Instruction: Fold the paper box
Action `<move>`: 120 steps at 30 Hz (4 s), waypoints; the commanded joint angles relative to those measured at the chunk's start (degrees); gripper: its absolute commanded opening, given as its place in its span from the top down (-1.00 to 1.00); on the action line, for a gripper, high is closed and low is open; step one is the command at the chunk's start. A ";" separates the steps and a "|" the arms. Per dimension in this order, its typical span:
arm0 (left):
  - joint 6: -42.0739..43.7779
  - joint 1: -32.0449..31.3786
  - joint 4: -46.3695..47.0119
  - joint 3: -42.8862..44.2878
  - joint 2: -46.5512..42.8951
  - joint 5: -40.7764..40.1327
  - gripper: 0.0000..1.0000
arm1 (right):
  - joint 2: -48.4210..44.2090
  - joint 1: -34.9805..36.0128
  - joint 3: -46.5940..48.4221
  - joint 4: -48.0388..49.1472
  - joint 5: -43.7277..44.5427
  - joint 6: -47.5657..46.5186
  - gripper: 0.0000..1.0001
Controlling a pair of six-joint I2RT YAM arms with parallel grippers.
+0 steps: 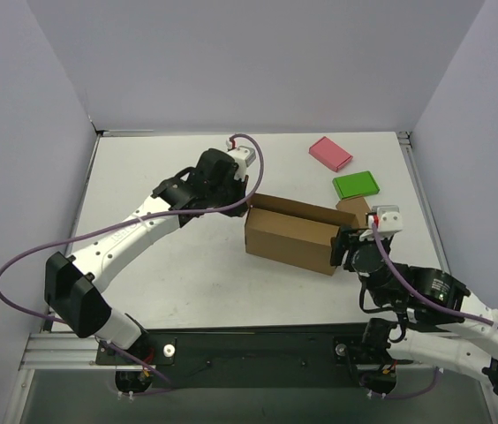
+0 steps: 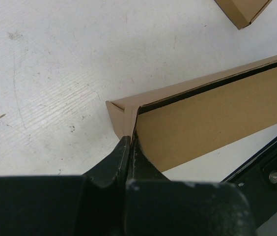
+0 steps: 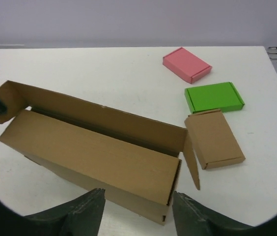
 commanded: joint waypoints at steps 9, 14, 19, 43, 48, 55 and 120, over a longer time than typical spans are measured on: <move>1.59 -0.32 -4.05 2.35 0.62 0.20 1.00 | 17.96 1.81 -1.26 28.32 -9.40 -13.74 0.15; 1.59 -0.32 -3.87 2.09 0.54 0.29 1.00 | 21.48 -3.46 -4.68 32.91 -13.09 -15.15 0.21; 1.59 -0.32 -3.78 2.09 0.54 0.46 1.00 | 21.22 -6.80 -9.87 35.82 -14.32 -14.62 0.30; -7.91 0.04 1.93 3.76 1.15 8.73 1.00 | 28.25 -6.98 -11.99 30.29 -15.38 -7.77 0.46; -6.76 0.56 -0.18 6.75 1.77 8.64 1.00 | 29.30 -7.07 -11.64 29.67 -15.29 -7.50 0.48; -4.22 1.00 -2.98 11.49 4.22 8.81 1.00 | 30.80 -6.98 -10.76 29.14 -16.26 -7.15 0.49; 6.86 2.41 2.11 17.80 14.59 11.27 1.00 | 33.87 -20.07 0.75 23.43 -23.11 -5.12 0.53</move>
